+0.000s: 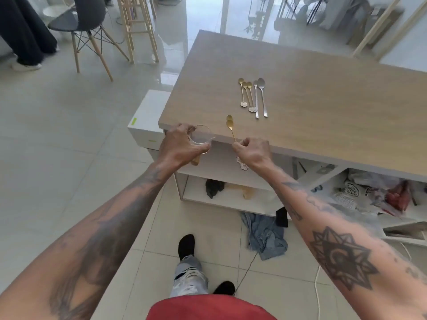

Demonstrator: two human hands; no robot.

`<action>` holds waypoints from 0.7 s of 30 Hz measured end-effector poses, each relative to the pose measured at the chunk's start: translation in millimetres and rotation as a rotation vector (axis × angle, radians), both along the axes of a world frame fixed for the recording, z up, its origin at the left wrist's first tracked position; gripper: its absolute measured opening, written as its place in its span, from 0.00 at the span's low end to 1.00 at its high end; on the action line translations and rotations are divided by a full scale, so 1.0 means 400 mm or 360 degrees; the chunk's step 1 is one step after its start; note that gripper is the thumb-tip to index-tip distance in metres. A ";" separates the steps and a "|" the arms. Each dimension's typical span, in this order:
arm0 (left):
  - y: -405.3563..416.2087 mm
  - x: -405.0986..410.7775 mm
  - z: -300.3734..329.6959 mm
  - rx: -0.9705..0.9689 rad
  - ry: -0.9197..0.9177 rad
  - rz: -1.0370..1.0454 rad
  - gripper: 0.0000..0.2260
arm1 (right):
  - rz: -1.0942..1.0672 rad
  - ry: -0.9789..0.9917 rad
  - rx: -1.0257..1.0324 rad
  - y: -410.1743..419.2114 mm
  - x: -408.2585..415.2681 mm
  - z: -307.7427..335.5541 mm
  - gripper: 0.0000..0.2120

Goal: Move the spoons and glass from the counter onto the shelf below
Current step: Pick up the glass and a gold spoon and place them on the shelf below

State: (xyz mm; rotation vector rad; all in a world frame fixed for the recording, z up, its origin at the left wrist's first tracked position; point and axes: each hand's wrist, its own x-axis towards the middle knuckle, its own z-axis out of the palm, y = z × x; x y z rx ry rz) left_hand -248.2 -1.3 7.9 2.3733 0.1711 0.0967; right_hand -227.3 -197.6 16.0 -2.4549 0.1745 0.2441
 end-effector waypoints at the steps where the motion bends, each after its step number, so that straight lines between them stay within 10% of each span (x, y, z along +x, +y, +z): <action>1: 0.006 -0.020 -0.022 -0.0012 0.0018 0.0023 0.30 | 0.0000 0.0007 0.0006 0.005 -0.021 -0.019 0.11; 21: 0.040 0.136 -0.578 0.0051 0.0332 -0.0023 0.31 | -0.0301 0.0381 0.0200 0.098 0.123 -0.606 0.21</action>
